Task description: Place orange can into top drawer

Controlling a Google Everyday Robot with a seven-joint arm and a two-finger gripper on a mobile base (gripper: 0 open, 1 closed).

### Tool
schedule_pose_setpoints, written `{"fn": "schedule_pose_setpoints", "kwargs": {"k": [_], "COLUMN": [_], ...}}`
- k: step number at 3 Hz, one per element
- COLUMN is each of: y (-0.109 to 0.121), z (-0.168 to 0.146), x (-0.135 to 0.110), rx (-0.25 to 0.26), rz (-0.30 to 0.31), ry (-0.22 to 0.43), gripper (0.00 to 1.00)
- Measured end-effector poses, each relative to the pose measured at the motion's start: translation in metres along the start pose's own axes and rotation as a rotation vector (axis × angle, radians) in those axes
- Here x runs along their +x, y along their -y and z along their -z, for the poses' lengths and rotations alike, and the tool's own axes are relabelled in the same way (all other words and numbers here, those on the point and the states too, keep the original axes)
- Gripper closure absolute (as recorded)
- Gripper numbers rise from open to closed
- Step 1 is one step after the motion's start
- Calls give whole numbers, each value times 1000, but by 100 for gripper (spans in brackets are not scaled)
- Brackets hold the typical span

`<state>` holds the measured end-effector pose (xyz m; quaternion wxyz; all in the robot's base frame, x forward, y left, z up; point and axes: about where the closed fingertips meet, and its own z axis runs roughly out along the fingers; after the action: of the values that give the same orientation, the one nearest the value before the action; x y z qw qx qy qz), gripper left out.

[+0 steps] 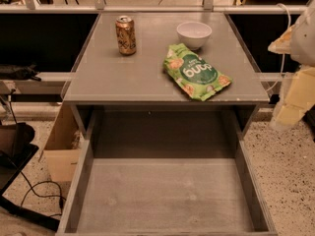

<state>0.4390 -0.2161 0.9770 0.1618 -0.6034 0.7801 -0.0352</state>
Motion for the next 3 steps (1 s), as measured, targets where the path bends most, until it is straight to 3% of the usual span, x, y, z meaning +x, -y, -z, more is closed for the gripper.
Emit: {"fn": "schedule_pose_setpoints", "kwargs": {"k": [1,2,3], "y": [1,27,84], "z": [1,-15,-37], "x": [-1,-24,-76], "rx": [6,27,66], "rz": [1,-25,-84], "ry": [5,126,371], "gripper": [0,0,0]}}
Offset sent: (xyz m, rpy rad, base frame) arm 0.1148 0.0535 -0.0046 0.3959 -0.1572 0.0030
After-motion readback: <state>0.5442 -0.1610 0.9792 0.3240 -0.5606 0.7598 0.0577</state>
